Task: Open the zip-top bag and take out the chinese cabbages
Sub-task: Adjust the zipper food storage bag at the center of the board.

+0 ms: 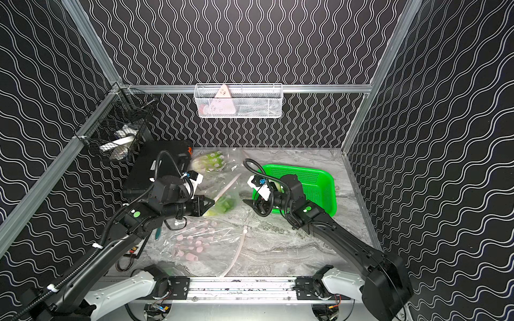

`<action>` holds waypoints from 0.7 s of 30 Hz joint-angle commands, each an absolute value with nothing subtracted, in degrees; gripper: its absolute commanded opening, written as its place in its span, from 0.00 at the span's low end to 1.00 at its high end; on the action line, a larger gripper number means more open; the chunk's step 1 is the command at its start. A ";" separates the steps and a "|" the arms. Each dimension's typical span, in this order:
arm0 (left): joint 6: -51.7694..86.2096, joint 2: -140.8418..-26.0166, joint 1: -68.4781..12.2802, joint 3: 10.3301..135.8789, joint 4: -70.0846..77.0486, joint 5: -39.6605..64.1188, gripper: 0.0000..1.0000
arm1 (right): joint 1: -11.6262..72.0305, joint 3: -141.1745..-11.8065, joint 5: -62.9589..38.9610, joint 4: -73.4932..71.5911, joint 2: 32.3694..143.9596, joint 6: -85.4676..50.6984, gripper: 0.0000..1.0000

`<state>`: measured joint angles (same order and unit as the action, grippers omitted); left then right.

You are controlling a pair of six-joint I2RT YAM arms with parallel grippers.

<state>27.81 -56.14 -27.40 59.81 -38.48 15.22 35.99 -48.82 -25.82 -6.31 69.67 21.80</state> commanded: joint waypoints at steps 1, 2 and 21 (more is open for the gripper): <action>21.89 -55.01 -27.31 60.38 -44.29 18.43 0.00 | 38.43 -48.93 -28.03 -16.27 72.80 26.92 0.74; 21.64 -54.60 -27.30 60.06 -44.19 19.26 0.00 | 39.73 -48.70 -27.43 -17.45 74.08 28.00 0.73; 19.52 -52.39 -27.30 60.60 -45.75 20.07 0.43 | 49.92 -51.02 -20.84 -25.77 85.11 34.07 0.71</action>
